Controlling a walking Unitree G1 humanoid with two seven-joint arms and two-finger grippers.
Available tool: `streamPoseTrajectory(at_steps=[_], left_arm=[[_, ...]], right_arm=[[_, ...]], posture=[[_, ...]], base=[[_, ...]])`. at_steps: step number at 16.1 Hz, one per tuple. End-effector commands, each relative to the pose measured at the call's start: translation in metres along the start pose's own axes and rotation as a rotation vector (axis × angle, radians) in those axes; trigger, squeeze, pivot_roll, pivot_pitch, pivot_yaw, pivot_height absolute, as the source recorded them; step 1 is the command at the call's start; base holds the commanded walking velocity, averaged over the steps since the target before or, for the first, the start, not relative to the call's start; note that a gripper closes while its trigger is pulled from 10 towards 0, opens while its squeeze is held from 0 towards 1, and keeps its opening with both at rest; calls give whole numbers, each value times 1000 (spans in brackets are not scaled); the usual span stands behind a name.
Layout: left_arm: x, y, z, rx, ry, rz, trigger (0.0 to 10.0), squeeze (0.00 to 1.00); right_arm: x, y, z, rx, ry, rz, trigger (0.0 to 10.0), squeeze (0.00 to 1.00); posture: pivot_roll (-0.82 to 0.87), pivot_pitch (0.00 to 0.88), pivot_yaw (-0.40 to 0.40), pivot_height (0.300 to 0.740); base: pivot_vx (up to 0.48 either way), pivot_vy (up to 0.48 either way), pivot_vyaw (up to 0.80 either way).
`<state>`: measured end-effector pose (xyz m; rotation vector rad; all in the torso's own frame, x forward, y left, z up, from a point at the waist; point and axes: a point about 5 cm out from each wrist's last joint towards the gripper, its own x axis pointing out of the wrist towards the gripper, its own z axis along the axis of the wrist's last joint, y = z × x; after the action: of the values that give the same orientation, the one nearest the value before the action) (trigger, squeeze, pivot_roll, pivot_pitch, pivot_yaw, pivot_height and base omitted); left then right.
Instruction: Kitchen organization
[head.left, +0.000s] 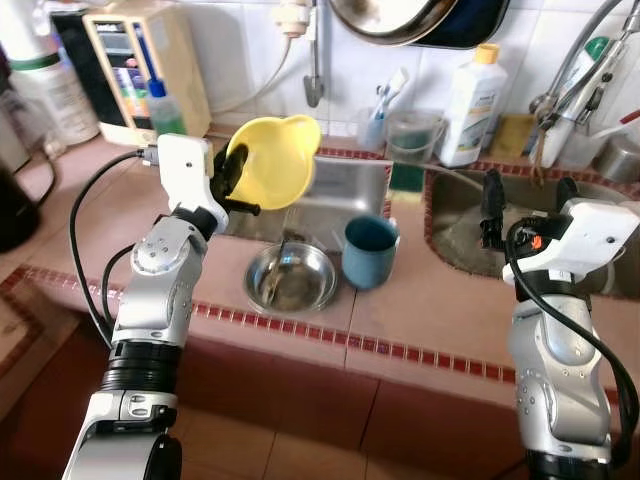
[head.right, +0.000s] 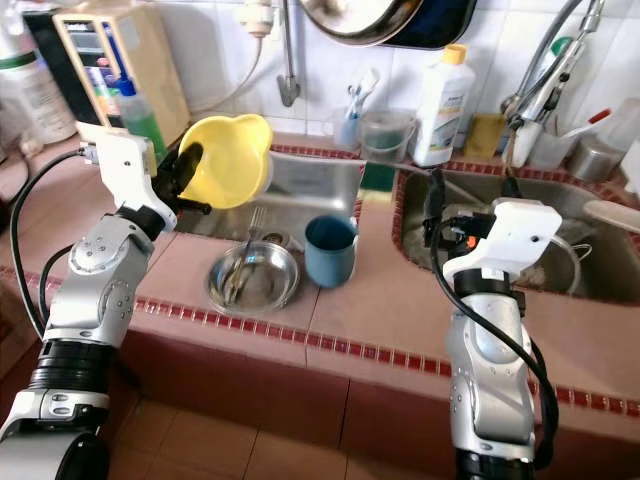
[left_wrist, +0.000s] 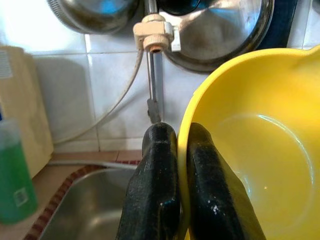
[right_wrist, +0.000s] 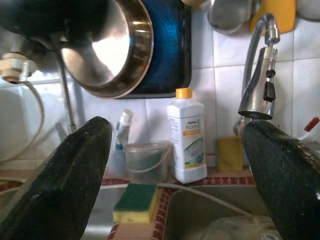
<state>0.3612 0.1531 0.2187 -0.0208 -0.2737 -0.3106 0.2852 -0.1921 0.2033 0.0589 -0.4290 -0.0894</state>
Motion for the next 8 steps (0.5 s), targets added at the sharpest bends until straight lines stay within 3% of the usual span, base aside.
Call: streamPoseTrajectory(at_steps=[1, 8], left_arm=[[2, 2, 5, 6, -17, -1, 10000, 0], [5, 2, 4, -6, -16, -9, 10000, 0]], right_arm=[[1, 1, 0, 5, -3, 1, 10000, 0], [-1, 1, 0, 2, 2, 1, 10000, 0]], posture=[[-103, 0, 42, 732], [-109, 0, 42, 732]], base=[[480, 0, 0], [471, 0, 0]])
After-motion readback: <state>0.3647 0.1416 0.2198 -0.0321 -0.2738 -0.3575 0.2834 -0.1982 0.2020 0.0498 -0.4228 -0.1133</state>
